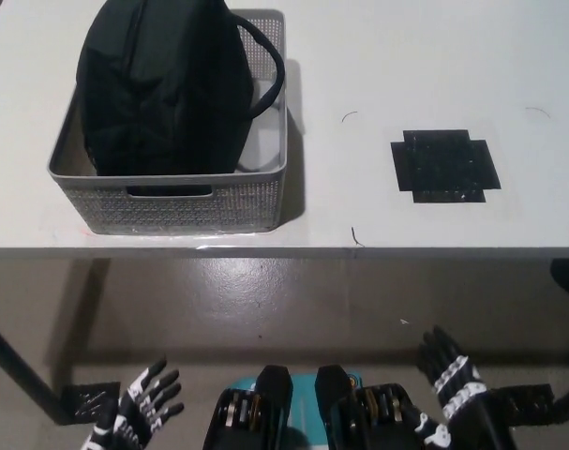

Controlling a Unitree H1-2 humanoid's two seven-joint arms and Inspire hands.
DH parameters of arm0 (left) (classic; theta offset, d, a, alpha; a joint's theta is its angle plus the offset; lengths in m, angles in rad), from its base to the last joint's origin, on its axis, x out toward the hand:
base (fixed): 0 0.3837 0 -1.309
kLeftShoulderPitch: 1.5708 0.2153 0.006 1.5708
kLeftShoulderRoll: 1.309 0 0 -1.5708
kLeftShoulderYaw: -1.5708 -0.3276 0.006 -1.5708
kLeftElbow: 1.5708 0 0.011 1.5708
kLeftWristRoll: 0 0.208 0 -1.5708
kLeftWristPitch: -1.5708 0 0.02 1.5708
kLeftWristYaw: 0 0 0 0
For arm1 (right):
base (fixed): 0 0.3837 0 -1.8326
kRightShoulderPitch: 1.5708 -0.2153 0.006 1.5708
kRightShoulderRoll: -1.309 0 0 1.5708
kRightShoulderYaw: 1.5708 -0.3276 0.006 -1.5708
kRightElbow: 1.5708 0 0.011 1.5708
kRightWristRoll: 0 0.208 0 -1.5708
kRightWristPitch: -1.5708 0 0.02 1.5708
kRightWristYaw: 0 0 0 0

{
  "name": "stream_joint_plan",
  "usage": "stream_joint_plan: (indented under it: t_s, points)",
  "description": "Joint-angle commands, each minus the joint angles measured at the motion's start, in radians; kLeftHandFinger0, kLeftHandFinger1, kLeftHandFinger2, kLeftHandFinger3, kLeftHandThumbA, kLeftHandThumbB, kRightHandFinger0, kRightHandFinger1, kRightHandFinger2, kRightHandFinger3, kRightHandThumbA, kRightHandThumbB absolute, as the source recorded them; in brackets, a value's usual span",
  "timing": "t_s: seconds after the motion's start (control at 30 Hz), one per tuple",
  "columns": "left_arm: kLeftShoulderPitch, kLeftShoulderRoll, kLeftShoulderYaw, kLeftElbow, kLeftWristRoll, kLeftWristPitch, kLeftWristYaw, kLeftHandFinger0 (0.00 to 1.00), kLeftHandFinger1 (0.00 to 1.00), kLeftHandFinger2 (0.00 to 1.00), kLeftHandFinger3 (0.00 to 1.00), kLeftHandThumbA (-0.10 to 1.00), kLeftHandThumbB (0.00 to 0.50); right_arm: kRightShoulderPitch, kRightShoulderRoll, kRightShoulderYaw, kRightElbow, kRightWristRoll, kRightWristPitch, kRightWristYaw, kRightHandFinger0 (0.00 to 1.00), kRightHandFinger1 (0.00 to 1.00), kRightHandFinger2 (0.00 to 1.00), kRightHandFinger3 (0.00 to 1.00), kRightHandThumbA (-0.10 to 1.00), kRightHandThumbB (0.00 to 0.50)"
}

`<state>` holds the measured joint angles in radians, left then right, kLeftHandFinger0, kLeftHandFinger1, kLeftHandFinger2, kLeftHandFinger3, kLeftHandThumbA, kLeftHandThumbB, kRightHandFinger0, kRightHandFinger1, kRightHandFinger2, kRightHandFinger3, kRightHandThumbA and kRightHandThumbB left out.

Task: Use both hands to pick up a lunch bag on the right hand side and place it into a container on the left hand side

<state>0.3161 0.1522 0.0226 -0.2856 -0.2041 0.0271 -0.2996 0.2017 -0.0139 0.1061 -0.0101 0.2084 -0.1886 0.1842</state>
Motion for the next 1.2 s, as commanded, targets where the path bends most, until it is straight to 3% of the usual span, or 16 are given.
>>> stream_joint_plan:
  t_s: [0.0, 0.1, 0.2, 0.5, 0.67, 0.9, 1.03, 1.07, 1.17]
  points:
    - [-0.009, 0.002, -0.009, 0.176, 0.041, -0.335, -0.030, 1.00, 1.00, 1.00, 1.00, 1.00, 0.253, -0.063, 0.005, 0.008, 0.191, -0.047, -0.236, 0.038, 1.00, 1.00, 1.00, 1.00, 1.00, 0.309]
    - [-0.035, 0.015, 0.005, 0.242, 0.046, -0.361, -0.020, 1.00, 1.00, 1.00, 1.00, 1.00, 0.272, -0.101, 0.005, 0.000, 0.227, -0.039, -0.227, 0.035, 1.00, 1.00, 1.00, 1.00, 1.00, 0.316]
    - [-0.067, 0.026, 0.026, 0.318, 0.030, -0.390, -0.014, 1.00, 1.00, 1.00, 1.00, 1.00, 0.256, -0.132, 0.007, -0.010, 0.264, -0.038, -0.228, 0.024, 1.00, 1.00, 1.00, 1.00, 1.00, 0.335]
    - [-0.116, 0.037, 0.049, 0.386, -0.002, -0.396, -0.020, 1.00, 1.00, 1.00, 1.00, 1.00, 0.259, -0.154, 0.013, -0.030, 0.293, -0.014, -0.227, 0.016, 1.00, 1.00, 1.00, 1.00, 1.00, 0.341]
    - [-0.131, 0.044, 0.051, 0.386, -0.009, -0.398, -0.022, 1.00, 1.00, 1.00, 1.00, 1.00, 0.297, -0.163, 0.017, -0.040, 0.291, 0.000, -0.228, 0.019, 1.00, 1.00, 1.00, 1.00, 1.00, 0.334]
    - [-0.149, 0.048, 0.049, 0.380, -0.033, -0.388, -0.027, 1.00, 1.00, 1.00, 1.00, 1.00, 0.295, -0.175, 0.012, -0.045, 0.288, -0.010, -0.224, 0.014, 1.00, 1.00, 1.00, 1.00, 1.00, 0.324]
    - [-0.148, 0.050, 0.048, 0.368, -0.037, -0.376, -0.022, 1.00, 1.00, 1.00, 1.00, 1.00, 0.303, -0.174, 0.019, -0.049, 0.280, -0.001, -0.214, 0.010, 1.00, 1.00, 1.00, 1.00, 1.00, 0.356]
    - [-0.139, 0.049, 0.046, 0.366, -0.036, -0.380, -0.024, 1.00, 1.00, 1.00, 1.00, 1.00, 0.284, -0.164, 0.018, -0.048, 0.274, 0.001, -0.214, 0.012, 1.00, 1.00, 1.00, 1.00, 1.00, 0.355]
    - [-0.137, 0.052, 0.043, 0.367, -0.035, -0.388, -0.027, 1.00, 1.00, 1.00, 1.00, 1.00, 0.287, -0.164, 0.016, -0.049, 0.281, -0.011, -0.223, 0.007, 1.00, 1.00, 1.00, 1.00, 1.00, 0.338]
